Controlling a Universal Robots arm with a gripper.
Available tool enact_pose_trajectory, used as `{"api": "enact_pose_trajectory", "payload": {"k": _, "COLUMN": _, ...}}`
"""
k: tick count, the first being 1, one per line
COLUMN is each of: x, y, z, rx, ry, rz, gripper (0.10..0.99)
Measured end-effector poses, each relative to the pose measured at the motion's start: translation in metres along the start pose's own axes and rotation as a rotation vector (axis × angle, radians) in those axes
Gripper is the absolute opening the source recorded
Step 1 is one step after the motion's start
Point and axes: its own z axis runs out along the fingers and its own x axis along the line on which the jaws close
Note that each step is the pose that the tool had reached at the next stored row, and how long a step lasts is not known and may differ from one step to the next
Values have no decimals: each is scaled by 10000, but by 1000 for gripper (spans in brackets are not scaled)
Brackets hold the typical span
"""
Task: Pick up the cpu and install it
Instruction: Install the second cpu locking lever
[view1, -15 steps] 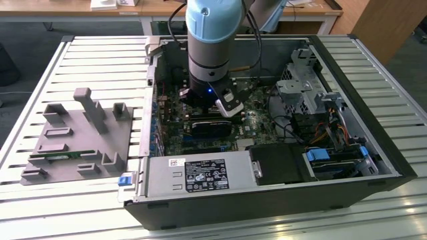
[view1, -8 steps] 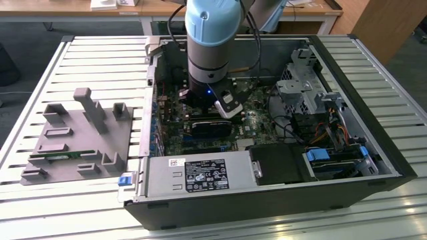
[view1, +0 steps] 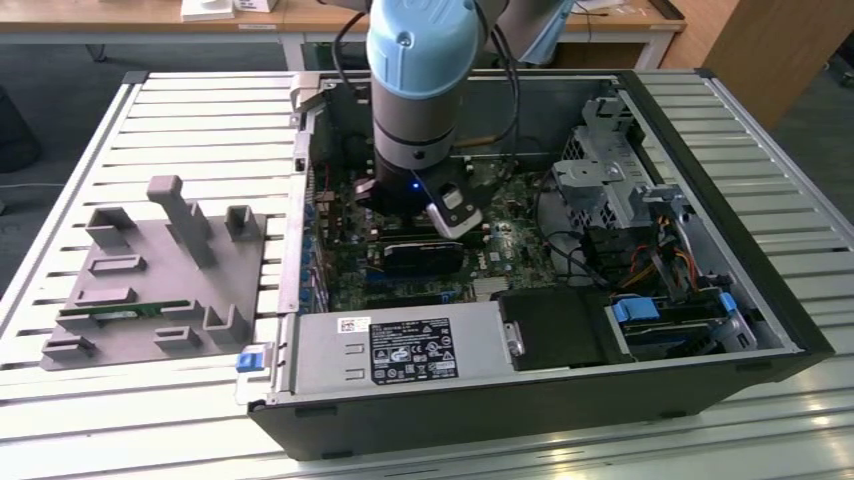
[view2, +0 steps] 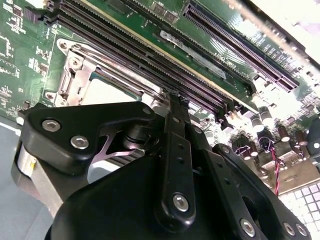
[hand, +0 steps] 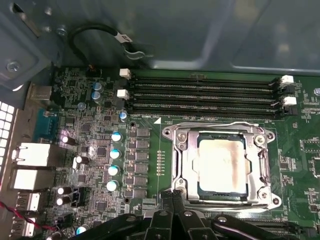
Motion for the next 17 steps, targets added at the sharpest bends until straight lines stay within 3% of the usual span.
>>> {"api": "enact_pose_trajectory", "payload": {"k": 11, "x": 36, "y": 3, "z": 31, "rx": -92, "ry": -2, "rz": 0, "gripper": 106}}
{"api": "enact_pose_trajectory", "payload": {"k": 17, "x": 35, "y": 32, "z": -71, "rx": -132, "ry": -5, "rz": 0, "gripper": 106}}
